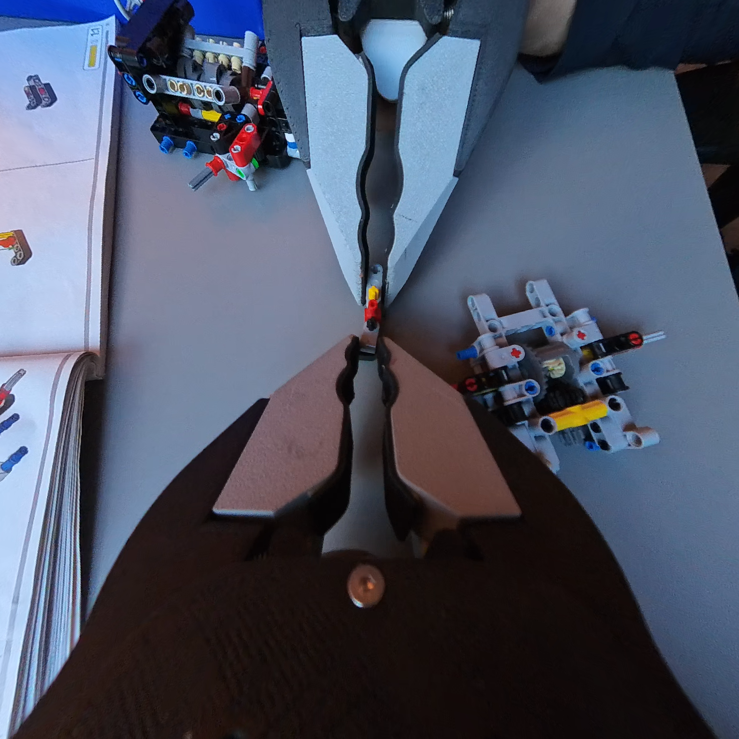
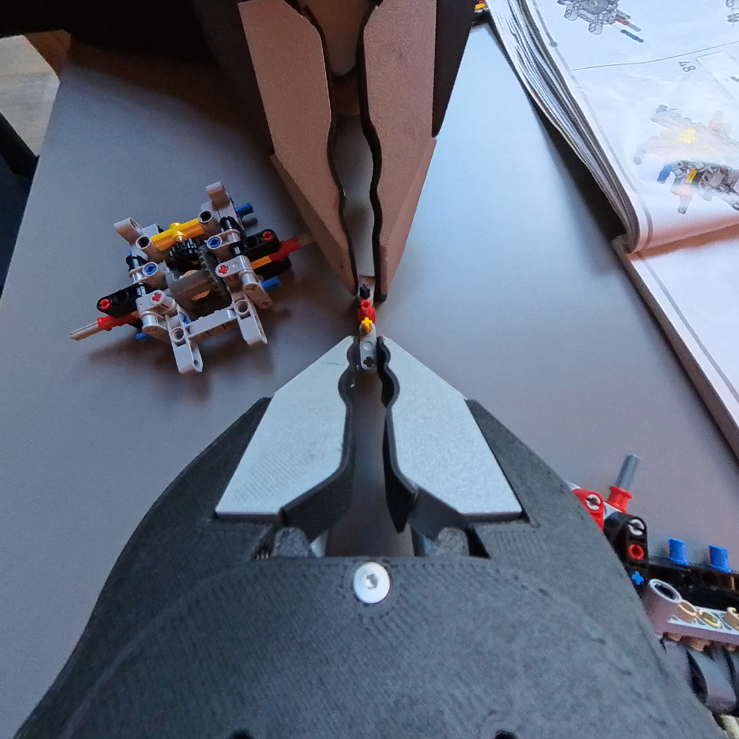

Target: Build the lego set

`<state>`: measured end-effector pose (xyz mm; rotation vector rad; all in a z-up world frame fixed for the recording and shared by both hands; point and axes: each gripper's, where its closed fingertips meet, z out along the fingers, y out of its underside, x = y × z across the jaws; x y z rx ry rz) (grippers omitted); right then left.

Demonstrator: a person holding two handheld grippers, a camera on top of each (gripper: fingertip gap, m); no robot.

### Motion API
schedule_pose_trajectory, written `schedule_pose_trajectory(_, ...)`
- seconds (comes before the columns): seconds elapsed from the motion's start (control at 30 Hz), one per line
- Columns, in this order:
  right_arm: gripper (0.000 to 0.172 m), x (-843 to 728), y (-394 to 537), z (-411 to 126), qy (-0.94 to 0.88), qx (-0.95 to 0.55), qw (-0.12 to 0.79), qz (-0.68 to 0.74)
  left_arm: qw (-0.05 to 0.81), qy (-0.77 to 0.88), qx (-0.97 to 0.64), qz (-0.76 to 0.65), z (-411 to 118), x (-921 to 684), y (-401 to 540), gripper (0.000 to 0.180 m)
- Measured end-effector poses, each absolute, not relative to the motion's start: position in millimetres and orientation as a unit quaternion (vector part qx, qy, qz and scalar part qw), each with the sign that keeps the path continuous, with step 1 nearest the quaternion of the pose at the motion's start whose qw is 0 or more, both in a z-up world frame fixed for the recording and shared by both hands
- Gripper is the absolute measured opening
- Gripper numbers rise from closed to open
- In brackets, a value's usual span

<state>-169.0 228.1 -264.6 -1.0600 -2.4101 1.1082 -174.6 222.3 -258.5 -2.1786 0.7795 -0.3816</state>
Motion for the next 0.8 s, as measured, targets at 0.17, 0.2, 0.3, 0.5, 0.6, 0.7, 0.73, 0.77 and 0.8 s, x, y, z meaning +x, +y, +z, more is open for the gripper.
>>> schedule_pose_trajectory(0.17, 0.005, -171.2, 230.8, -265.8, -0.835, -0.379, 0.144, 0.372, 0.365, 0.244, -0.885, -0.156, -259.4, -175.9, 224.9, 0.006)
schedule_pose_trajectory(0.2, 0.005, -171.3, 231.3, -265.8, -0.836, -0.379, 0.147, 0.369, 0.359, 0.230, -0.891, -0.155, -259.3, -175.7, 225.7, 0.006)
schedule_pose_trajectory(0.3, 0.005, -171.0, 232.5, -265.2, -0.836, -0.380, 0.148, 0.368, 0.361, 0.238, -0.891, -0.135, -259.7, -175.7, 227.2, 0.006)
schedule_pose_trajectory(0.5, 0.005, -170.9, 230.1, -265.7, -0.834, -0.377, 0.142, 0.378, 0.373, 0.262, -0.878, -0.146, -260.0, -175.8, 226.9, 0.006)
schedule_pose_trajectory(0.6, 0.005, -171.3, 230.4, -266.0, -0.839, -0.368, 0.152, 0.370, 0.366, 0.272, -0.879, -0.137, -260.2, -176.0, 226.8, 0.006)
schedule_pose_trajectory(0.7, 0.005, -171.5, 230.2, -265.9, -0.839, -0.365, 0.149, 0.376, 0.361, 0.282, -0.878, -0.140, -260.3, -176.0, 226.7, 0.006)
schedule_pose_trajectory(0.73, 0.005, -171.6, 230.2, -265.8, -0.837, -0.367, 0.143, 0.380, 0.360, 0.284, -0.877, -0.144, -260.2, -176.0, 226.8, 0.006)
schedule_pose_trajectory(0.77, 0.005, -171.5, 230.2, -265.6, -0.835, -0.371, 0.136, 0.384, 0.360, 0.282, -0.877, -0.148, -259.9, -175.9, 227.3, 0.006)
schedule_pose_trajectory(0.8, 0.005, -171.5, 230.9, -265.7, -0.833, -0.375, 0.129, 0.386, 0.361, 0.275, -0.877, -0.157, -259.6, -175.7, 228.4, 0.006)
